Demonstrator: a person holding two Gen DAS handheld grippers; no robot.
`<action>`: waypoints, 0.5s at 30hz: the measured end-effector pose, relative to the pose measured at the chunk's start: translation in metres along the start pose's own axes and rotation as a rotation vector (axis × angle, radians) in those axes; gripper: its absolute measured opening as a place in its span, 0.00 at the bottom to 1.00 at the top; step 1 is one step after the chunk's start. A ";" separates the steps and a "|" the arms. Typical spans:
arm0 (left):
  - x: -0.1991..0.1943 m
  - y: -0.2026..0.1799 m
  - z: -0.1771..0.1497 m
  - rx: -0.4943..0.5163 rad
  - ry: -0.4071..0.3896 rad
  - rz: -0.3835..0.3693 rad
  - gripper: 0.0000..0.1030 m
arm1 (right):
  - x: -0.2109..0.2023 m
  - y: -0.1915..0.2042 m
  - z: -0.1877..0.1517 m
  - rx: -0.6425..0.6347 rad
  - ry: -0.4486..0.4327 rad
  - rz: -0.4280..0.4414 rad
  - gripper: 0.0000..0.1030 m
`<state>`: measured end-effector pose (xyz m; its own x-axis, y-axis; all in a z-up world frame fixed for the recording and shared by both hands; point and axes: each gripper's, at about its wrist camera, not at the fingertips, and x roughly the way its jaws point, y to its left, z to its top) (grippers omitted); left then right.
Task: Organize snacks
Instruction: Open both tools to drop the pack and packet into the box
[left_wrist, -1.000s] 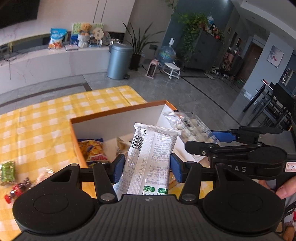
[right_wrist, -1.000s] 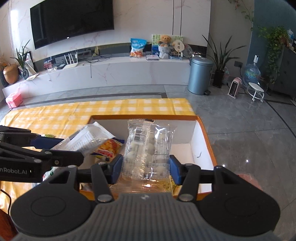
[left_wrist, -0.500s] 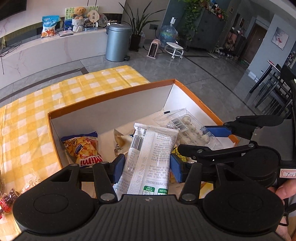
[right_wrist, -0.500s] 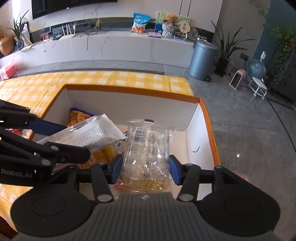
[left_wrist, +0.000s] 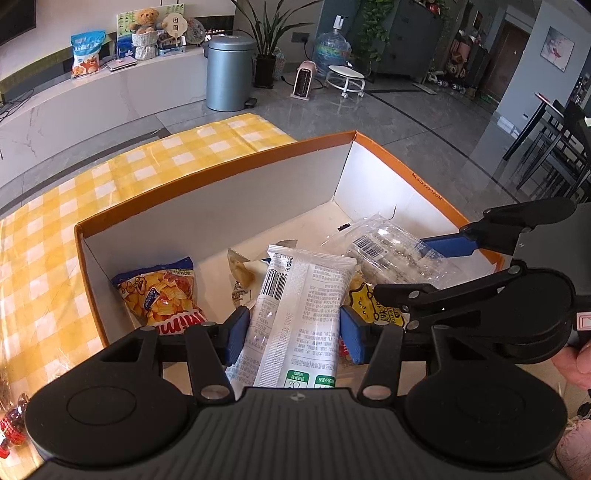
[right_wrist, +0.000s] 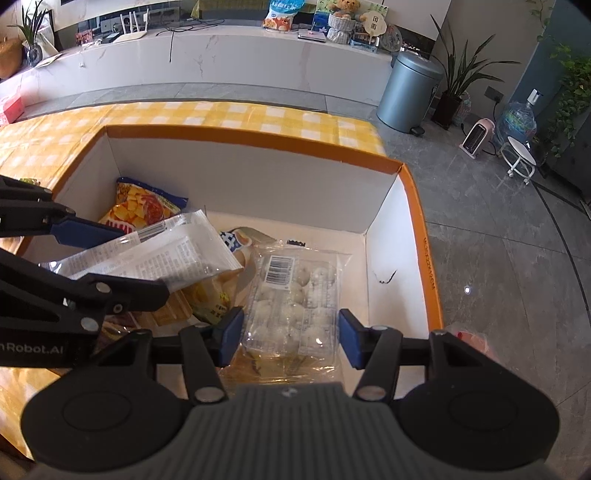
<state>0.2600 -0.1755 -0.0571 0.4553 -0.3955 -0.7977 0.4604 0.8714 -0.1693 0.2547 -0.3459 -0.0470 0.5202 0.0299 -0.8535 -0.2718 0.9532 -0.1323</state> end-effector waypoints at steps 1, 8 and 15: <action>0.001 0.000 0.000 0.003 0.002 0.000 0.59 | 0.001 0.000 -0.001 -0.001 0.003 0.000 0.53; 0.002 -0.002 0.000 0.025 0.004 0.013 0.59 | 0.003 -0.003 0.000 0.005 0.016 -0.006 0.55; -0.001 -0.003 0.002 0.035 -0.016 0.009 0.60 | 0.001 -0.004 0.001 0.014 0.011 -0.010 0.54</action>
<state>0.2598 -0.1783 -0.0545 0.4717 -0.3926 -0.7895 0.4822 0.8645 -0.1418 0.2571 -0.3489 -0.0465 0.5141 0.0174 -0.8576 -0.2553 0.9576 -0.1336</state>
